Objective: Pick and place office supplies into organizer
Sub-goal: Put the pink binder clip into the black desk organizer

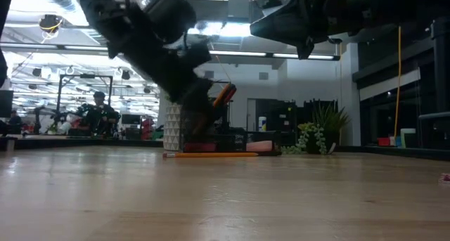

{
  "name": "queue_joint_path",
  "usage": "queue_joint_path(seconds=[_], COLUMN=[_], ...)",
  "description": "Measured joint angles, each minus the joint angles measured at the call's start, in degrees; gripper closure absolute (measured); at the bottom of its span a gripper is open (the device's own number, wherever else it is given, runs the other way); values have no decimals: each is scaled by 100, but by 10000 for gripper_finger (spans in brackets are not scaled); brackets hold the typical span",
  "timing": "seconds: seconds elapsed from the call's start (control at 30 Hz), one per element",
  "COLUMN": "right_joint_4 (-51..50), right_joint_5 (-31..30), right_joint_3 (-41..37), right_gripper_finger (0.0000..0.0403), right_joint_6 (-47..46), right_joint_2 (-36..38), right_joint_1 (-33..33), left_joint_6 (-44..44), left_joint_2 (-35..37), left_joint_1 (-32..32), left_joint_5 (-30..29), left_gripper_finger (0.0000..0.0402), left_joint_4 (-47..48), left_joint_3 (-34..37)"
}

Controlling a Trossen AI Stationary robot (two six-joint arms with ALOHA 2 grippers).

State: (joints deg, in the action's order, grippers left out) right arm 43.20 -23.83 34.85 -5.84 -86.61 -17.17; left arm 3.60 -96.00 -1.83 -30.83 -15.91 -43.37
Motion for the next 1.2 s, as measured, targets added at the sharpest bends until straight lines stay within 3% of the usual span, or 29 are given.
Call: queue_joint_path(seconds=[0.3,0.37,0.57,0.77,0.93,1.2], right_joint_4=[-478,-503,-498,-773,-2372,-5586], right_joint_5=[2,1,2,12,160,718], right_joint_3=[0,-2,0,52,700,2270], right_gripper_finger=[398,398,398,398,398,398], right_joint_6=[-430,-429,-344,-202,-178,-904], right_joint_2=[0,0,0,0,4,13], right_joint_1=[0,-1,0,-36,-35,-37], left_joint_6=[-1266,-1283,-1187,-1085,-1076,-1373], left_joint_2=[1292,1727,2782,3575,4076,4517], left_joint_1=[368,417,572,690,702,700], left_joint_5=[235,278,1122,1464,2200,2205], left_gripper_finger=[285,294,326,372,398,400], left_joint_4=[135,212,246,176,-558,-1013], left_joint_3=[-62,82,592,1232,1770,2618])
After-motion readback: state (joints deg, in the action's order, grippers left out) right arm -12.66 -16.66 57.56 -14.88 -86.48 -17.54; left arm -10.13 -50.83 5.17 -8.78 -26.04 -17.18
